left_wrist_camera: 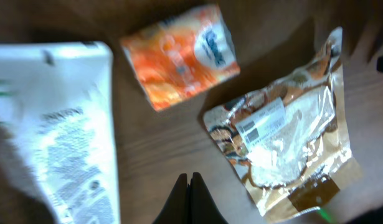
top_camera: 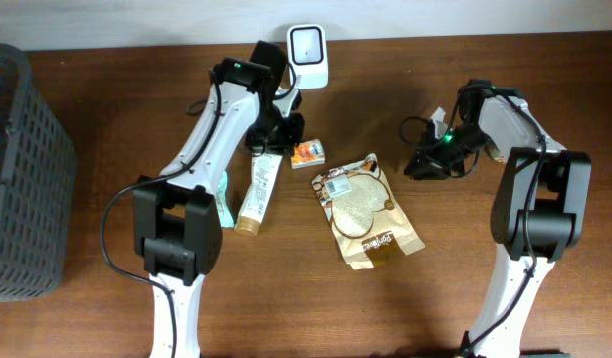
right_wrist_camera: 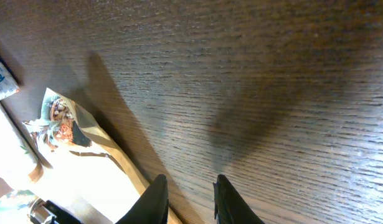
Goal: Scan the item barcode
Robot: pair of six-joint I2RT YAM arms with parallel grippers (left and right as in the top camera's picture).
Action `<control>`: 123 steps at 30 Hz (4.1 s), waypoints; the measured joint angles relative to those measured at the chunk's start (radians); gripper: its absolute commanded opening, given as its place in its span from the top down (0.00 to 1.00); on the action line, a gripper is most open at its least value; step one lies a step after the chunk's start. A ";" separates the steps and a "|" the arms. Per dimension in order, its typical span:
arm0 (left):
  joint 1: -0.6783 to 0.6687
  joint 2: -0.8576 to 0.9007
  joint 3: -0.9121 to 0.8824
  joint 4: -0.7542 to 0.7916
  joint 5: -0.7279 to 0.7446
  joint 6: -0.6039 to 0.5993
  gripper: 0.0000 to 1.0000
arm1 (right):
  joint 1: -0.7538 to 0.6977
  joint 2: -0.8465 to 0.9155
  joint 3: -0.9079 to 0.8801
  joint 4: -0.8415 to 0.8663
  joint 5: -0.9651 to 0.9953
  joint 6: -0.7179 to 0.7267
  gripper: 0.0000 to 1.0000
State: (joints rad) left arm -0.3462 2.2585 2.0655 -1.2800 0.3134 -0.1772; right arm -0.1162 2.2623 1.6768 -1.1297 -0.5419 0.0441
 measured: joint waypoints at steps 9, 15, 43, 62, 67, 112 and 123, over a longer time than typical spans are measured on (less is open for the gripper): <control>-0.069 0.009 -0.172 0.052 0.095 -0.008 1.00 | 0.000 0.000 0.000 -0.003 0.000 -0.022 0.78; -0.138 0.009 -0.246 0.138 0.067 -0.028 1.00 | 0.000 0.000 0.000 -0.007 0.000 -0.040 0.70; -0.171 0.002 -0.252 0.332 -0.038 -0.079 1.00 | -0.048 -0.158 -0.002 -0.173 -0.103 -0.248 0.70; -0.159 -0.035 -0.280 0.365 0.146 -0.042 1.00 | -0.100 -0.433 -0.502 0.238 -0.130 -0.275 0.51; -0.168 -0.035 -0.354 0.456 0.155 -0.118 1.00 | -0.100 -0.317 -0.502 0.279 -0.134 -0.275 0.51; -0.192 -0.050 -0.469 0.566 0.158 -0.232 1.00 | 0.169 -0.146 -0.484 0.587 -0.393 0.023 0.96; -0.060 -0.158 -0.401 0.350 0.157 -0.066 1.00 | 0.068 -0.152 -0.501 0.471 -0.481 -0.117 0.96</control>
State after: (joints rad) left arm -0.4061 2.1006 1.6642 -0.9298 0.4702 -0.2436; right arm -0.0483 2.1105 1.1759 -0.6586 -1.0233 -0.0727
